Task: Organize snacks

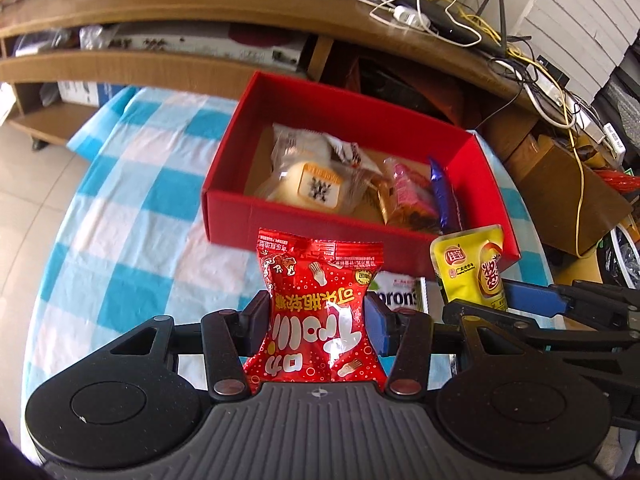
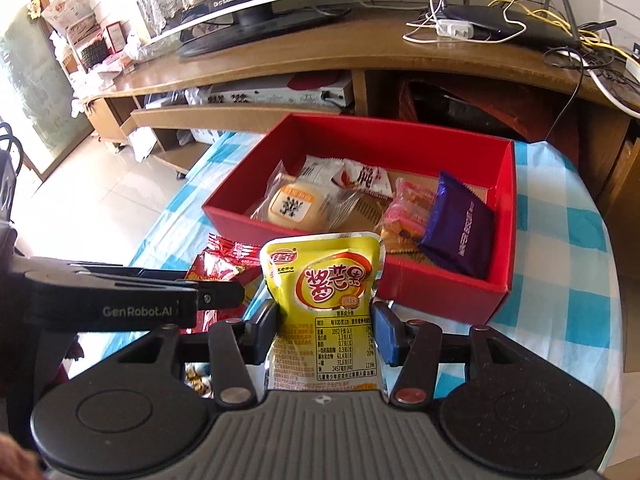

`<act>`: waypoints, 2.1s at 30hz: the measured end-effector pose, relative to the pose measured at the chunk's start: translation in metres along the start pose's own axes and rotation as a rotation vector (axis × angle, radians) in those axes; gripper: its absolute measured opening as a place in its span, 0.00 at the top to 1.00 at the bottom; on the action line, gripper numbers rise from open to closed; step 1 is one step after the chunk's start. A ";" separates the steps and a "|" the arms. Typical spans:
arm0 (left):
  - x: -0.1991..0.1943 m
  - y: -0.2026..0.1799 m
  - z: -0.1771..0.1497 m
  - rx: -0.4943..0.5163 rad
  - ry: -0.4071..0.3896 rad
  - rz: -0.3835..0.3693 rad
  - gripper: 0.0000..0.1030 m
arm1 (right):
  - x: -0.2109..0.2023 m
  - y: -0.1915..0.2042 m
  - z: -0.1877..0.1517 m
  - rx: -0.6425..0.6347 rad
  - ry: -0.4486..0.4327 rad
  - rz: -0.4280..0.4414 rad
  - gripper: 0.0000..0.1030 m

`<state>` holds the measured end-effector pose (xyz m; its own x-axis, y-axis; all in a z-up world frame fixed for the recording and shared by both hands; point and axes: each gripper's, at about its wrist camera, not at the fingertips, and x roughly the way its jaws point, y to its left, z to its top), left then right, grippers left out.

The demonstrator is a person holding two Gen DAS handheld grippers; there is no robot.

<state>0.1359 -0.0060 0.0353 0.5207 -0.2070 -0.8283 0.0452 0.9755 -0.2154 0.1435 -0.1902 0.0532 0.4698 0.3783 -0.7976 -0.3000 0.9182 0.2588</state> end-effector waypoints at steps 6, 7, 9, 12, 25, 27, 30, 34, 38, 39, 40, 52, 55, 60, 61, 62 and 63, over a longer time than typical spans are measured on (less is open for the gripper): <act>-0.001 -0.006 0.010 0.020 -0.027 0.003 0.45 | 0.001 -0.003 0.010 0.020 -0.019 -0.005 0.43; -0.001 -0.007 0.011 0.024 -0.030 0.002 0.45 | 0.001 -0.003 0.011 0.022 -0.021 -0.005 0.44; -0.001 -0.009 0.014 0.028 -0.034 -0.001 0.45 | 0.002 -0.003 0.015 0.025 -0.027 -0.004 0.43; 0.000 -0.011 0.016 0.032 -0.042 0.001 0.44 | 0.003 -0.003 0.018 0.029 -0.032 -0.004 0.43; -0.001 -0.019 0.031 0.063 -0.083 0.029 0.45 | 0.001 -0.009 0.030 0.053 -0.062 -0.019 0.44; -0.001 -0.022 0.034 0.076 -0.094 0.038 0.45 | 0.001 -0.010 0.033 0.059 -0.068 -0.023 0.43; 0.000 -0.026 0.039 0.089 -0.110 0.048 0.45 | 0.001 -0.013 0.037 0.069 -0.078 -0.027 0.43; 0.002 -0.028 0.047 0.094 -0.123 0.053 0.45 | 0.004 -0.018 0.044 0.081 -0.089 -0.032 0.43; 0.006 -0.031 0.055 0.099 -0.137 0.066 0.46 | 0.009 -0.021 0.053 0.085 -0.097 -0.035 0.43; 0.007 -0.031 0.057 0.099 -0.139 0.067 0.46 | 0.010 -0.022 0.055 0.087 -0.099 -0.035 0.43; 0.008 -0.031 0.059 0.098 -0.140 0.067 0.46 | 0.011 -0.023 0.056 0.088 -0.100 -0.036 0.44; 0.017 -0.032 0.071 0.101 -0.150 0.084 0.46 | 0.020 -0.028 0.067 0.092 -0.109 -0.040 0.43; 0.018 -0.031 0.074 0.099 -0.152 0.087 0.46 | 0.021 -0.029 0.070 0.093 -0.112 -0.042 0.43; 0.021 -0.031 0.079 0.095 -0.155 0.091 0.46 | 0.024 -0.030 0.074 0.093 -0.119 -0.047 0.43; 0.022 -0.031 0.079 0.094 -0.156 0.092 0.46 | 0.025 -0.030 0.075 0.095 -0.120 -0.046 0.43; 0.022 -0.031 0.080 0.094 -0.157 0.093 0.46 | 0.026 -0.030 0.076 0.094 -0.121 -0.045 0.43; 0.022 -0.031 0.081 0.095 -0.158 0.094 0.46 | 0.027 -0.031 0.077 0.094 -0.122 -0.046 0.43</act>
<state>0.2152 -0.0347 0.0652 0.6531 -0.1073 -0.7496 0.0660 0.9942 -0.0848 0.2291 -0.1991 0.0660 0.5805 0.3422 -0.7389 -0.1997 0.9395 0.2782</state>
